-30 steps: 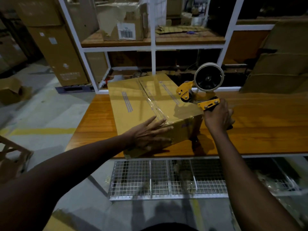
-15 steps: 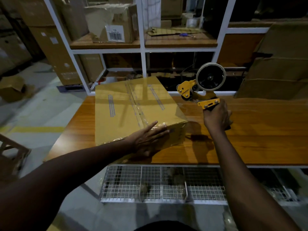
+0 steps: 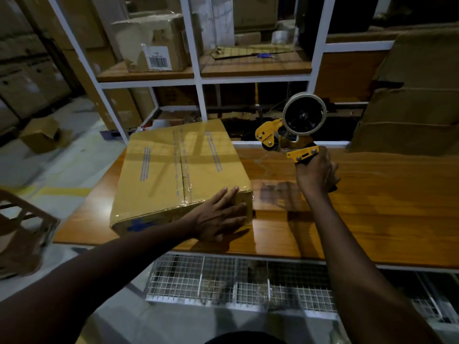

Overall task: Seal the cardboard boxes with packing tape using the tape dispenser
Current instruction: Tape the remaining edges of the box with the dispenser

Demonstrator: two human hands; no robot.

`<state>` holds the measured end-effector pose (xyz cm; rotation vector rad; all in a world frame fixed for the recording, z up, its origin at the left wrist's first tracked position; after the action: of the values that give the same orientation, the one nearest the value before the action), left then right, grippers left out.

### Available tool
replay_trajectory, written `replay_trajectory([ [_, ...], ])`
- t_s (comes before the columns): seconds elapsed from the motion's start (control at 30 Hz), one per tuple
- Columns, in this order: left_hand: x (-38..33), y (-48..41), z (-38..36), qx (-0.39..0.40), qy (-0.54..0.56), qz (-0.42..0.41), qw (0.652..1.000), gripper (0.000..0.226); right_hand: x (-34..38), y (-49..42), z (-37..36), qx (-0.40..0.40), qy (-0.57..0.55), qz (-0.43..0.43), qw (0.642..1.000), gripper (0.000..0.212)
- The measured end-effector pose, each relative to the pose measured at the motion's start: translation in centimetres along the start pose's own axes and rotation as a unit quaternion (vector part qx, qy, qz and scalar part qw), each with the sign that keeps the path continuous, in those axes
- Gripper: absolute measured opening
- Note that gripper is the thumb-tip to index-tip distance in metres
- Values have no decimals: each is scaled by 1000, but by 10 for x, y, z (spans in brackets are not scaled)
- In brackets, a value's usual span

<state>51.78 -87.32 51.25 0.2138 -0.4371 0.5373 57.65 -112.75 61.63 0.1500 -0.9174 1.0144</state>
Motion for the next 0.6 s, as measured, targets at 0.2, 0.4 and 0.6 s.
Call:
replay_trajectory([
  [0.2,17,-20,40,-114,213,214,947,61,-10,-20,-5,16,-9,17,1000,41],
  [0.4,30,-59,19,-27,255,531,808,95,-12,-35,-10,44,-7,28,999,46],
  [0.6,31,-55,23,-77,197,498,841,56,-19,-44,-15,63,-1,54,997,53],
])
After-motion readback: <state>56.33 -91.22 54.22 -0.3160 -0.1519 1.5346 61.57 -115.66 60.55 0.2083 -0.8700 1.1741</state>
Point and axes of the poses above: each hand's wrist, its own y-axis away from the middle knuckle, its own z-axis out of the back of the hand, x = y × z, the point moved 8 cm from there along -y, towards the middle knuckle, and after that the axes turned 3 degrees about -x, right-handed, at the moved point
